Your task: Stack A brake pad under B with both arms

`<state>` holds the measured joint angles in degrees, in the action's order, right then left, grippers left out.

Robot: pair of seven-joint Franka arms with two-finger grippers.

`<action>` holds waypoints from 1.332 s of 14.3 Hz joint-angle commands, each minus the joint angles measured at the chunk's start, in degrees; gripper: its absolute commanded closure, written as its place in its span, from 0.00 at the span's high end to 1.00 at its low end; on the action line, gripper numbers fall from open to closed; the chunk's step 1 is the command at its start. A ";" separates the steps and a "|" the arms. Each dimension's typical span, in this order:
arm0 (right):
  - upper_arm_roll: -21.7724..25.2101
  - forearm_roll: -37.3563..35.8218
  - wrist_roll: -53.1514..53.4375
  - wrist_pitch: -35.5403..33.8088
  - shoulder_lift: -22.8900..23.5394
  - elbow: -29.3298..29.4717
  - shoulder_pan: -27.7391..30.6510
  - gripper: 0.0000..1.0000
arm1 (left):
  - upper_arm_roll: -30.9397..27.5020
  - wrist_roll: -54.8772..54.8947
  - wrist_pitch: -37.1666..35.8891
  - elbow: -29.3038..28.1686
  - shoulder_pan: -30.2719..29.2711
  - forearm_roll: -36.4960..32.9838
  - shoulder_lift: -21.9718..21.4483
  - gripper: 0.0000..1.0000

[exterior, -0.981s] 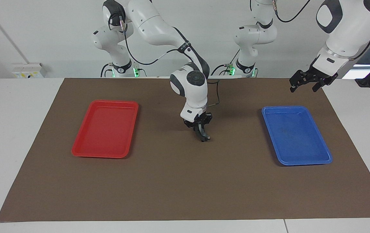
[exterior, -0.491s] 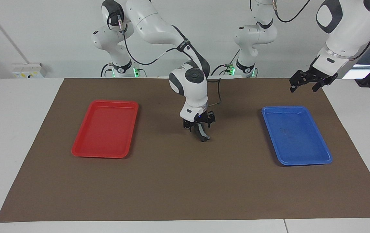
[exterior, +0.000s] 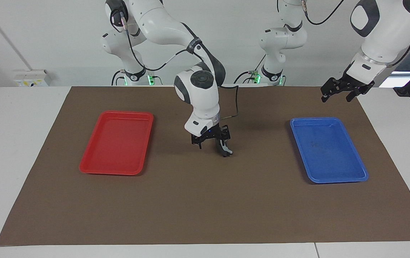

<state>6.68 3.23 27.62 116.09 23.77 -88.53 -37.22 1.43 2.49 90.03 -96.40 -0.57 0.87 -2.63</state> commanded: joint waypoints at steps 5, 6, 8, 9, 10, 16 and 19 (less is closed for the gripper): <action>-0.35 -2.70 -8.70 -26.68 -19.09 -2.43 18.39 1.00 | 0.07 -0.21 -1.08 -0.10 -0.39 0.54 -0.79 1.00; -0.35 -2.70 -11.50 -28.97 -21.02 -2.26 21.72 1.00 | 0.07 -0.21 -1.08 -0.10 -0.39 0.54 -0.79 1.00; -0.44 -2.09 -19.58 -35.29 -24.63 -2.17 27.27 1.00 | 0.07 -0.21 -1.08 -0.10 -0.39 0.54 -0.79 1.00; -0.17 -2.09 -22.75 -37.32 -25.95 -2.08 28.77 1.00 | 0.07 -0.21 -1.08 -0.10 -0.39 0.54 -0.79 1.00; 0.26 -2.09 -24.43 -38.65 -26.66 -2.08 30.61 1.00 | 0.07 -0.21 -1.08 -0.10 -0.39 0.54 -0.79 1.00; 0.44 -2.61 -28.76 -37.44 -27.46 -4.01 35.55 1.00 | 0.07 -0.21 -1.08 -0.10 -0.39 0.54 -0.79 1.00; 0.53 -2.61 -29.37 -32.96 -28.59 -7.35 35.73 1.00 | 0.07 -0.21 -1.08 -0.10 -0.39 0.54 -0.79 1.00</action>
<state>7.60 0.93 -0.25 80.38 -2.75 -92.12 -1.99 1.43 2.49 90.03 -96.40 -0.57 0.87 -2.63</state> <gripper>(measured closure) 0.000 0.000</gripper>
